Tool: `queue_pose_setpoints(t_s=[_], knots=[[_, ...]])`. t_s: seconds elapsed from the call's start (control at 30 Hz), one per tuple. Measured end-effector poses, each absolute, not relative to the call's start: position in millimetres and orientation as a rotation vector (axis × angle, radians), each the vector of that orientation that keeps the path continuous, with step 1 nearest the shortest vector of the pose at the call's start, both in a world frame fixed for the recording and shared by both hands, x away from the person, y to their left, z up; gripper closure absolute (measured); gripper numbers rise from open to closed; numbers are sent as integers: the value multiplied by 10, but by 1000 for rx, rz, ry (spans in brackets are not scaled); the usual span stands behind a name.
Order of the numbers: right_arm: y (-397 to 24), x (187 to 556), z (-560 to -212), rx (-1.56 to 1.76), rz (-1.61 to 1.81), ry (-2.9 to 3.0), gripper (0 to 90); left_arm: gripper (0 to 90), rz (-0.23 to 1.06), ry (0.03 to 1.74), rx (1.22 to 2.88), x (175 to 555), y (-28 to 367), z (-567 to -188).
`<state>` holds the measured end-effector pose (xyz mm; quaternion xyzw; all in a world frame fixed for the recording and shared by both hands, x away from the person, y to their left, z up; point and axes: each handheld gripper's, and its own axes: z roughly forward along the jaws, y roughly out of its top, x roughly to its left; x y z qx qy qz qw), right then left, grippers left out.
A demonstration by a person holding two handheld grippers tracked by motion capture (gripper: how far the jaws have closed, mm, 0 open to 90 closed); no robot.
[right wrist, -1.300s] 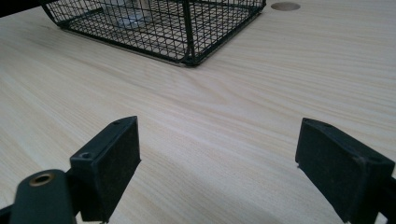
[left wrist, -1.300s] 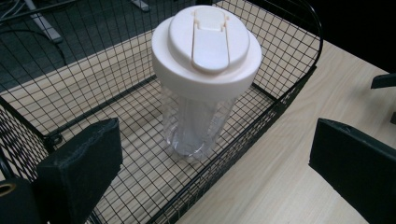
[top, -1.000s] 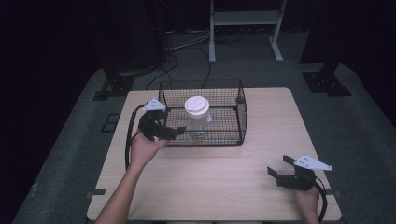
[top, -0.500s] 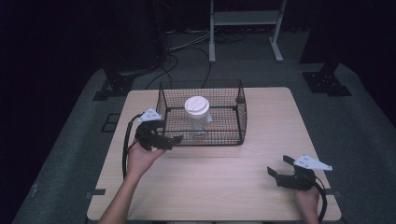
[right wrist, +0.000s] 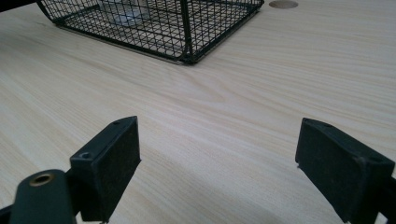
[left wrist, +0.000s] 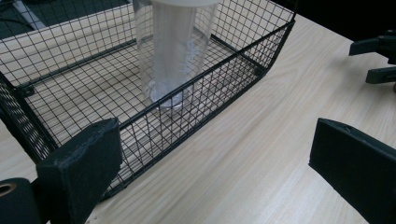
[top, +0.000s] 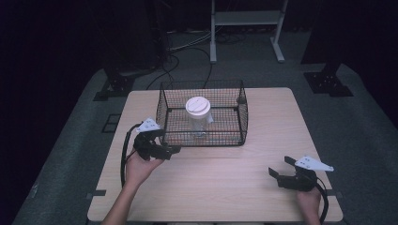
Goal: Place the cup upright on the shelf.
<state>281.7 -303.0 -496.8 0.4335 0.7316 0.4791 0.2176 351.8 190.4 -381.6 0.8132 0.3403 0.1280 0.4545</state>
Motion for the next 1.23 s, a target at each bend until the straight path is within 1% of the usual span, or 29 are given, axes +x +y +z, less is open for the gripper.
queue_pose_setpoints(t_s=[0.4, 1.17, 1.23], knots=[[-3027, 2816, -4967, 1203, 1323, 2025, 129, 17, 330, 806, 1991, 3355, 1927, -3881], [-3029, 2816, -4967, 1204, 1322, 2026, 129, 17, 332, 831, 1938, 3122, 2158, -4160], [-3029, 2815, -4967, 1203, 1322, 2027, 129, 17, 349, 827, 1928, 3070, 2180, -4193]])
